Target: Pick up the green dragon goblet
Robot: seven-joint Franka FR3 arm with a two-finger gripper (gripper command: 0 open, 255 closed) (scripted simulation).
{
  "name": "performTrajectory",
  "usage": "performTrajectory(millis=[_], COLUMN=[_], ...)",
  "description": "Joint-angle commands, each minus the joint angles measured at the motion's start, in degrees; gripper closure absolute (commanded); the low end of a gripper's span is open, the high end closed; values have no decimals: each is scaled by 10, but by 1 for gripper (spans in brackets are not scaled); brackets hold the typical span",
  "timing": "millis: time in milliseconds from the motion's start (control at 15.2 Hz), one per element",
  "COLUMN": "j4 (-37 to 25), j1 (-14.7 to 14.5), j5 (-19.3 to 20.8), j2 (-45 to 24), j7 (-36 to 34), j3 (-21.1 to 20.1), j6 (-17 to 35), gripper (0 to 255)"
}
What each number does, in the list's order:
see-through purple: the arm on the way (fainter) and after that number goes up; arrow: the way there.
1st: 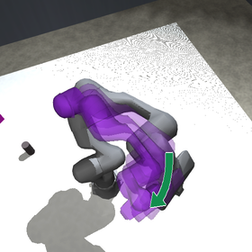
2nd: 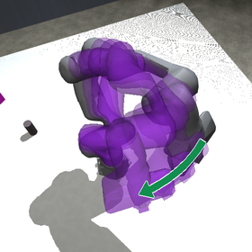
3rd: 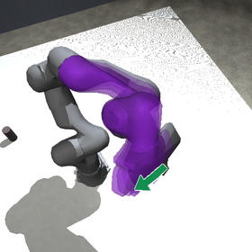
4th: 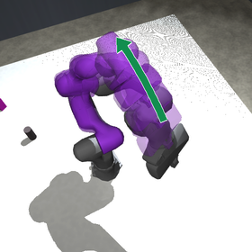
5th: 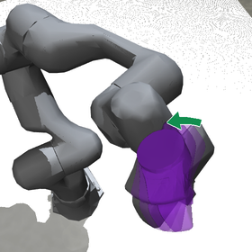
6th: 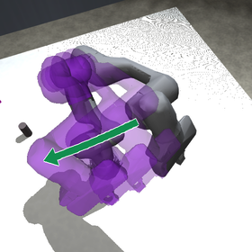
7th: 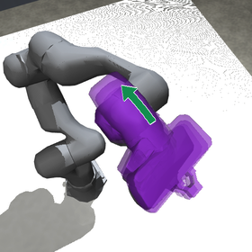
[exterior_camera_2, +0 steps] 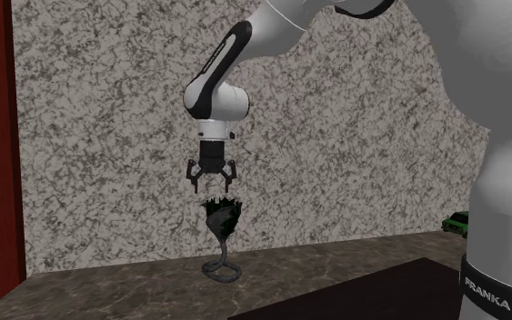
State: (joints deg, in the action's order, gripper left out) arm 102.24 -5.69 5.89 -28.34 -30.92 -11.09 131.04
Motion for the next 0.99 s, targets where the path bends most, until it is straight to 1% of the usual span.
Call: performTrajectory(millis=[0, 462, 660, 726, 924], j4=[-53, -49, -49, -48, -49], j1=[-9, -13, -13, -13, -13], j5=[4, 10, 11, 11, 11], j2=[-47, -81, -84, -83, -83], j7=[-9, -13, -13, -13, -13], j3=[3, 8, 8, 8, 8], j6=[-4, 33, 36, 36, 36], gripper=[0, 0, 0, 255, 255])
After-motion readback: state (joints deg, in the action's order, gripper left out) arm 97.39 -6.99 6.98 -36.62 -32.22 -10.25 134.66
